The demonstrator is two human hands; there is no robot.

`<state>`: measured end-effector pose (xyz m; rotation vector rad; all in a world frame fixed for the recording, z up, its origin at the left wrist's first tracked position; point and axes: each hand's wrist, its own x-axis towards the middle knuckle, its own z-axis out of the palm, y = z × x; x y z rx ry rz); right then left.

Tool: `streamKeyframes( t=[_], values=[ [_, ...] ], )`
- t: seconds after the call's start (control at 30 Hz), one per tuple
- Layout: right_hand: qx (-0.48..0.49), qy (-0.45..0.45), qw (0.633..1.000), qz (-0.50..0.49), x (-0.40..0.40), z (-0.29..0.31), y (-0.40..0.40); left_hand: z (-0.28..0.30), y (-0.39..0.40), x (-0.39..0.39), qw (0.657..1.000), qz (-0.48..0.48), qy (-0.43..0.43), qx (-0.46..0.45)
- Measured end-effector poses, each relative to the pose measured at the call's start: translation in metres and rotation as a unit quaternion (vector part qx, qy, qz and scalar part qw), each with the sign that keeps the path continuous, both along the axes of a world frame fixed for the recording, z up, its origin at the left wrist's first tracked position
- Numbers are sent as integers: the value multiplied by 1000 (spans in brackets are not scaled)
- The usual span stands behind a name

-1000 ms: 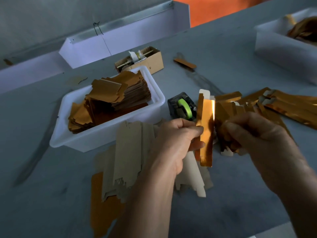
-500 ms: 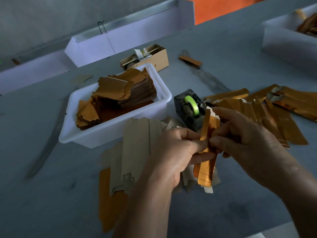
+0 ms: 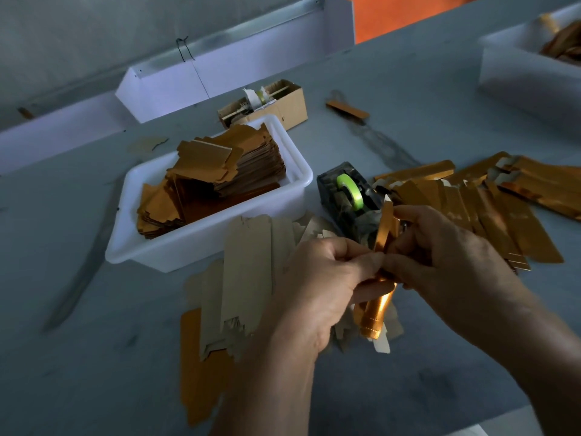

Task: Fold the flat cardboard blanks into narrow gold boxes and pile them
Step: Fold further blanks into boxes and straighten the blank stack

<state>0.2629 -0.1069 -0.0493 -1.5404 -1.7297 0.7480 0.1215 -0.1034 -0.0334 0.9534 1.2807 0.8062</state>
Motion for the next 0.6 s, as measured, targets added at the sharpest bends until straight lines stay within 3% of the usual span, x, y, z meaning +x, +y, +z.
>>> streamKeyframes(
  t=[0.3, 0.6],
  values=[
    [3, -35, 999, -32, -8, 1, -4, -8, -4, 3, 997, 31, 56, 50],
    [24, -204, 971, -123, -13, 16, -4, -7, -9, 3, 979, 49, 128, 148]
  ],
)
